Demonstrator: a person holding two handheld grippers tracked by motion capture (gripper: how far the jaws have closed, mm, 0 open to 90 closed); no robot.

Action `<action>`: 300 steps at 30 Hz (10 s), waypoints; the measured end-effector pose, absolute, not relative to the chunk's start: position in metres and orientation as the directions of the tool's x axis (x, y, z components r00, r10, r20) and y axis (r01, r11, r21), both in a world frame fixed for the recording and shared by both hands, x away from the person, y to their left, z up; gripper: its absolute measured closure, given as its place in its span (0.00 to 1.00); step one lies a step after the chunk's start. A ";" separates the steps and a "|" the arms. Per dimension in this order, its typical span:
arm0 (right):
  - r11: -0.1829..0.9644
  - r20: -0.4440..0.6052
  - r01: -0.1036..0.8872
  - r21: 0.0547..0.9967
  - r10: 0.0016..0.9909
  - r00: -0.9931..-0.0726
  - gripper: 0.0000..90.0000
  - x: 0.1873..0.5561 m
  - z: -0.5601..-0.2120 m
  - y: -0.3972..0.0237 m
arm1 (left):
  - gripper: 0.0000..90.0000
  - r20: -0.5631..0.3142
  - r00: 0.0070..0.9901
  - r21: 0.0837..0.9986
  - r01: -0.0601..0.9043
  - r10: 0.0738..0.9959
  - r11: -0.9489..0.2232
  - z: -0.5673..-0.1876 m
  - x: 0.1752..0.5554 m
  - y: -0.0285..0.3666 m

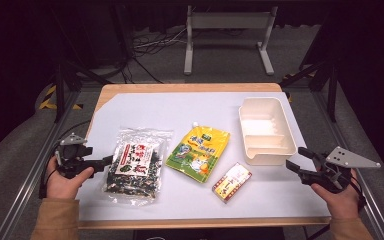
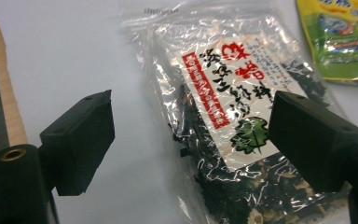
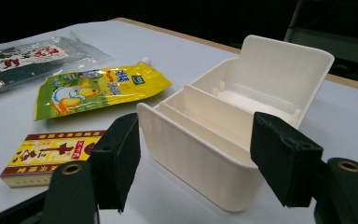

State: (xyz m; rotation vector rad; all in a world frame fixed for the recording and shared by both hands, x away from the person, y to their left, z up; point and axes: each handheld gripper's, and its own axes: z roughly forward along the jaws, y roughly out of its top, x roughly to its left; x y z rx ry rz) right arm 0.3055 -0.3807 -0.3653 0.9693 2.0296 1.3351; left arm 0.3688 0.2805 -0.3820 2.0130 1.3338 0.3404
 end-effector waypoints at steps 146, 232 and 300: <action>0.234 0.082 0.258 0.937 0.572 -0.816 0.44 0.326 -0.307 -0.277 | 0.98 -0.090 0.823 0.984 0.162 0.561 -0.079 -0.294 0.341 0.184; 0.278 -0.026 0.171 0.945 0.585 -0.811 0.93 0.362 -0.216 -0.244 | 0.62 -0.145 0.764 0.964 0.252 0.628 -0.084 -0.331 0.359 0.170; 0.282 -0.056 0.297 0.912 0.805 -0.591 0.92 0.452 -0.216 -0.354 | 0.47 -0.167 0.734 0.905 0.378 0.658 -0.193 -0.354 0.379 0.164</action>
